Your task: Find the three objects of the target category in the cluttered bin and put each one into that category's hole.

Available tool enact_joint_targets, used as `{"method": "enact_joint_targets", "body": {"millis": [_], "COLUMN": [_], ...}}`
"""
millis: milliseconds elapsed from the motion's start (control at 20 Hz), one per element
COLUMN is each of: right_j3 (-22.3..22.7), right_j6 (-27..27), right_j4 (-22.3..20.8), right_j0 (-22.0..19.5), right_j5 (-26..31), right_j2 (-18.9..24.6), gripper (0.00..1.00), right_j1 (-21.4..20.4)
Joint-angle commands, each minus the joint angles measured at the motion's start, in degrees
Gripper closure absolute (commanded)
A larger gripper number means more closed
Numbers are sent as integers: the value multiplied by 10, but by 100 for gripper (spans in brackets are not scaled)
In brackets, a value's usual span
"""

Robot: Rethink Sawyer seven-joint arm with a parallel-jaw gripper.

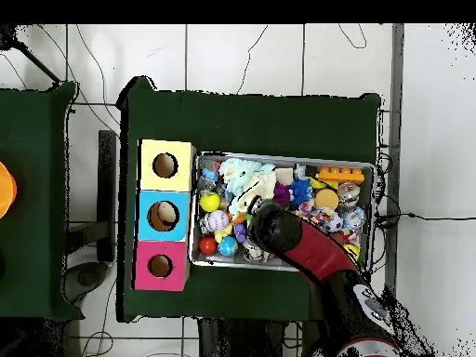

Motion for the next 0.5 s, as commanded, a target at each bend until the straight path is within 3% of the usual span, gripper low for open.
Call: {"method": "enact_joint_targets", "body": {"millis": [50, 500], "right_j3": [-43, -53], "right_j6": [63, 67], "right_j4": [-19, -10], "right_j0": [11, 5], "right_j5": [31, 48], "right_j2": [6, -3], "gripper": [0, 0], "right_j1": [1, -6]}}
